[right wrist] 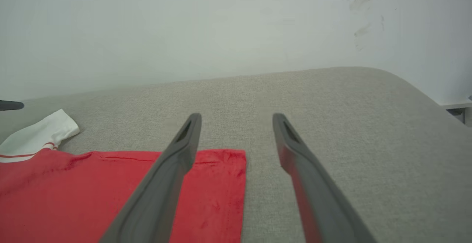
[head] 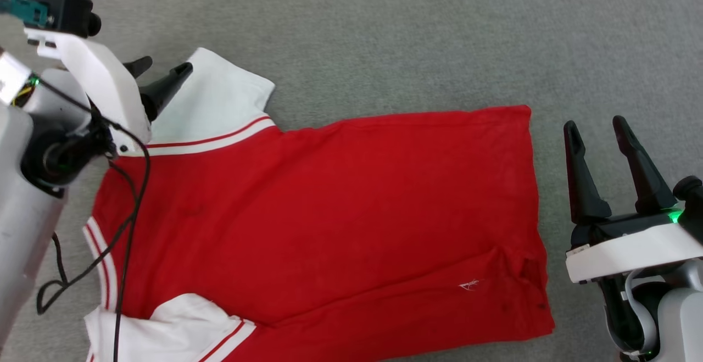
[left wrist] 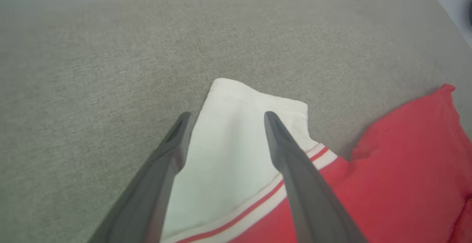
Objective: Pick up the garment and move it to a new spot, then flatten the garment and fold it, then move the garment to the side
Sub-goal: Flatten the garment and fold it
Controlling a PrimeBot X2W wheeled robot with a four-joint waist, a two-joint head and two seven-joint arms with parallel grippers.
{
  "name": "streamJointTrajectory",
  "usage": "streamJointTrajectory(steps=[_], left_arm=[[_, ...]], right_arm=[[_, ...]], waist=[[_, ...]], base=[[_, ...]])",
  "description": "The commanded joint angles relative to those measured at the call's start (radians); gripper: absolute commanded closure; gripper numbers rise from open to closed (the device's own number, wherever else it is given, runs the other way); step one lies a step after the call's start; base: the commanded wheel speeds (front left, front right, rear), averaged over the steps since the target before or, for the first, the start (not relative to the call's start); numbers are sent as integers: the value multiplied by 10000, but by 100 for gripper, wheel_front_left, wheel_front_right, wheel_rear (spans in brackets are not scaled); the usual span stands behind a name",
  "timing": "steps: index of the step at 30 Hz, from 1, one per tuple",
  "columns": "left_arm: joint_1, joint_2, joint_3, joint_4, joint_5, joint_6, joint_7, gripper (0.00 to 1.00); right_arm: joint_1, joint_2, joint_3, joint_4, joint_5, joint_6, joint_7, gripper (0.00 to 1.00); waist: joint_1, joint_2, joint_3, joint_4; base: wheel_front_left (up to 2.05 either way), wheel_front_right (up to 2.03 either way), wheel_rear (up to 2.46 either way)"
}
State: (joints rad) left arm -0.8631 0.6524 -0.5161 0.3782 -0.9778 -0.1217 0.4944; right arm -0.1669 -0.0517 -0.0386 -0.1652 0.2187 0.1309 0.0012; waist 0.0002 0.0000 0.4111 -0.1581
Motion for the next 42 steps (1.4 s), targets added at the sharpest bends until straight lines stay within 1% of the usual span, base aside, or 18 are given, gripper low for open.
streamJointTrajectory(steps=[1,4,8,11,16,17,18,19,21,24,29,33,36,42], left_arm=[[-160,71,-42,53,-53,-26,164,0],[-628,276,-278,296,-308,-74,993,0],[-1046,392,-492,703,-596,-81,1665,0],[-1196,371,-773,926,-855,-92,2162,0],[-894,319,-1514,1439,-1249,-81,3511,0],[-847,261,-1593,1513,-1286,-82,3629,32],[-827,229,-1736,1552,-1219,-82,3753,59],[-803,184,-1790,1600,-1219,-82,3749,100],[-762,93,-1874,1707,-1226,-84,3631,100],[-883,39,-1915,1815,-1030,-85,3180,100],[-1157,-12,-1825,1715,-1058,-87,2275,100],[-1405,91,-1845,1566,-939,-88,1561,100],[-1510,-52,-1900,1414,-840,-88,905,100],[-1437,-290,-2211,1041,-919,-87,169,100]], right_arm=[[-156,24,23,22,103,-4,-58,0],[-253,24,37,149,235,-4,-228,0],[-346,25,73,330,345,-4,-385,0],[-397,25,90,491,457,-4,-480,0],[-415,24,117,681,592,-4,-528,0],[-420,24,103,708,617,-4,-531,0],[-419,24,67,713,603,-4,-524,0],[-422,24,57,728,641,-4,-482,0],[-456,24,50,757,670,-4,-443,0],[-445,24,171,842,948,-4,-169,0],[-593,21,-46,1255,1272,-4,571,0],[-925,-14,-293,1746,1212,-4,1862,0],[-1392,-376,-443,2214,1246,-4,3167,0],[-2475,-1082,-251,2862,1344,-4,5800,0]], waist=[[-2,0,238,-220],[-2,0,522,-406],[-2,0,879,-630],[-2,0,1048,-740],[-2,0,1187,-828],[-2,0,1201,-827],[-2,0,1215,-820],[-2,0,1229,-813],[-2,0,1218,-812],[-2,0,1120,-765],[-2,0,753,-556],[-2,0,390,-295],[-2,0,119,1],[-2,0,-145,720]], base=[[0,0,0],[0,0,0],[0,0,0],[0,0,0],[0,0,0],[0,0,0],[0,0,0],[0,0,0],[0,0,0],[0,0,0],[0,0,0],[0,0,0],[0,0,0],[0,0,0]])
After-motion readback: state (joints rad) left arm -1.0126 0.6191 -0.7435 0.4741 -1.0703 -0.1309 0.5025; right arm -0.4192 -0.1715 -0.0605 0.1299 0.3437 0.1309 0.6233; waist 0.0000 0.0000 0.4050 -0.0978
